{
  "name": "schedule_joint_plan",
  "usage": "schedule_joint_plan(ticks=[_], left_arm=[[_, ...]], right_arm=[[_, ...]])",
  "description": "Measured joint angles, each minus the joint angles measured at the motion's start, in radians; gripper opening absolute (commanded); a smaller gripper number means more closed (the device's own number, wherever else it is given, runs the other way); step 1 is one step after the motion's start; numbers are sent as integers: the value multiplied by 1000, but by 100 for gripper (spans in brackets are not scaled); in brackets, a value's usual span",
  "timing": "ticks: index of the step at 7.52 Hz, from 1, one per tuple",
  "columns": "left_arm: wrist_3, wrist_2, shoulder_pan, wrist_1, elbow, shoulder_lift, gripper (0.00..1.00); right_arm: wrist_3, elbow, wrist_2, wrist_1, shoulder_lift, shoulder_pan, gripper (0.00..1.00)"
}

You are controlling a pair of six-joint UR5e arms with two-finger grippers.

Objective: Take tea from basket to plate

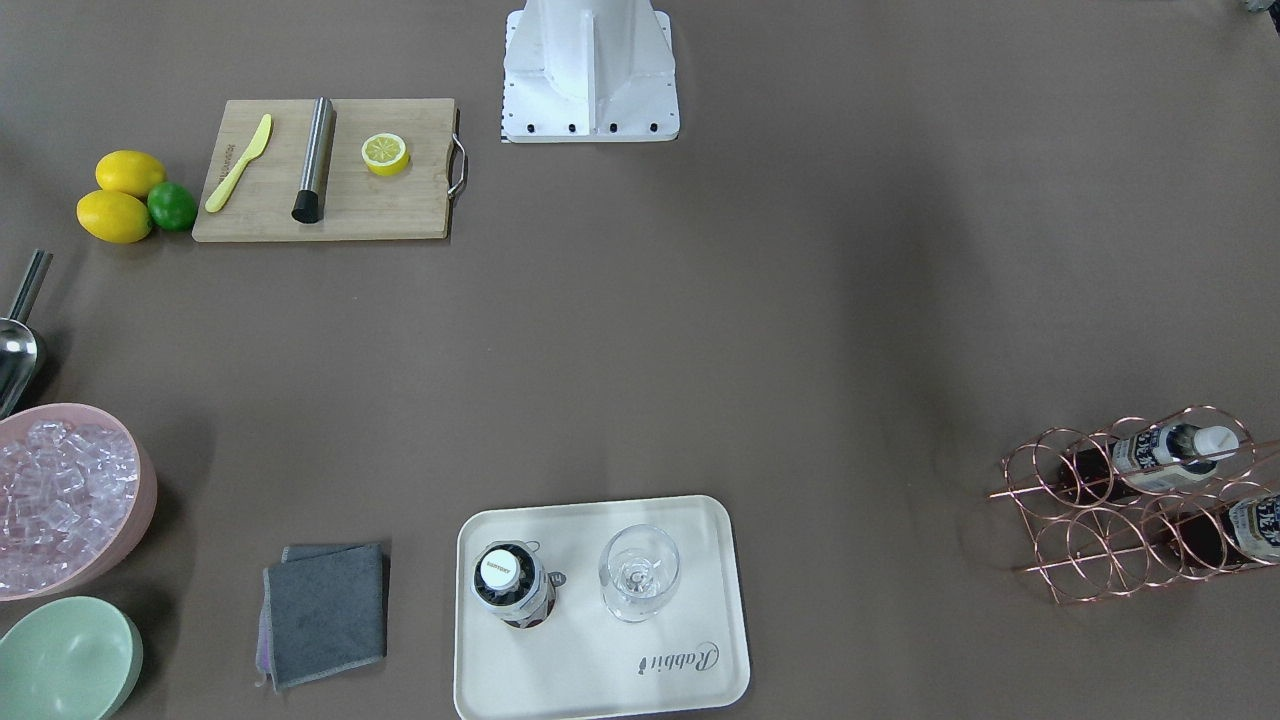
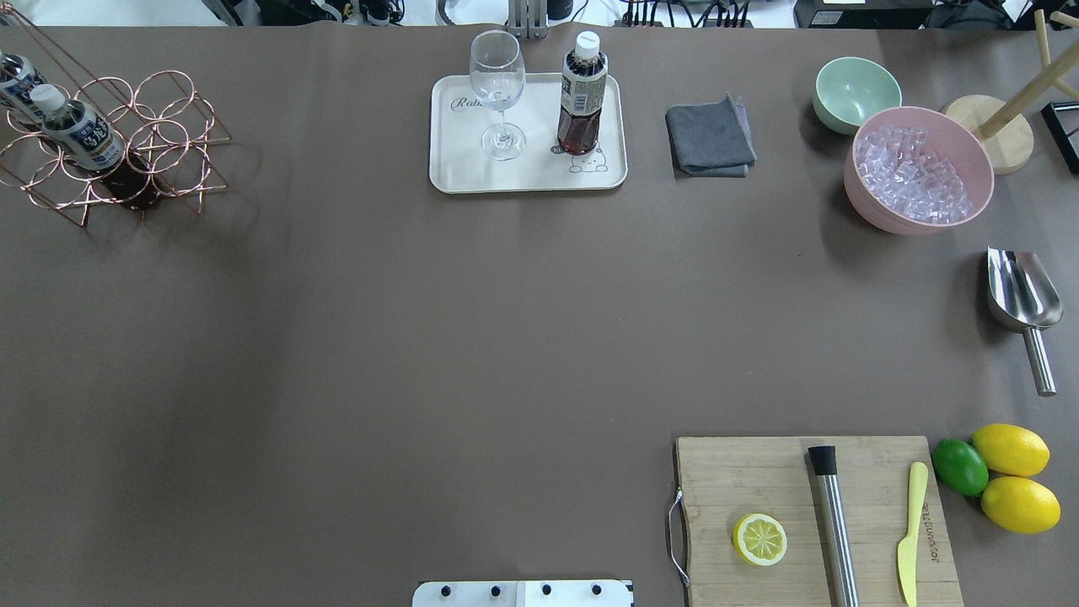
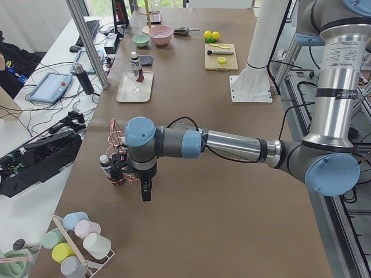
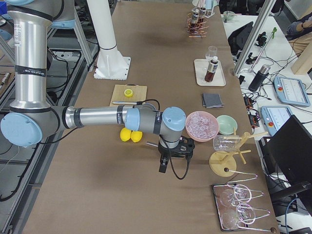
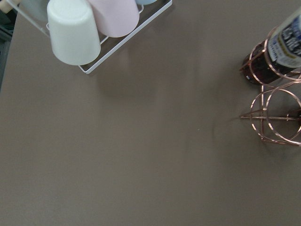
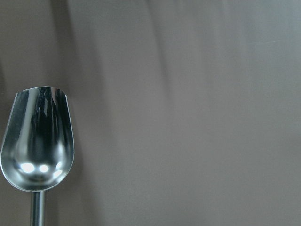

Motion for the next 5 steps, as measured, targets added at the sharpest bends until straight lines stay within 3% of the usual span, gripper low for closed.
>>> schedule_joint_plan(ticks=[2, 5], left_arm=[[1, -2, 29, -50, 106, 4, 98], [2, -40, 15, -68, 112, 17, 98]], right_arm=[[-8, 4, 6, 13, -5, 14, 100], [-8, 13, 42, 15, -13, 25, 100]])
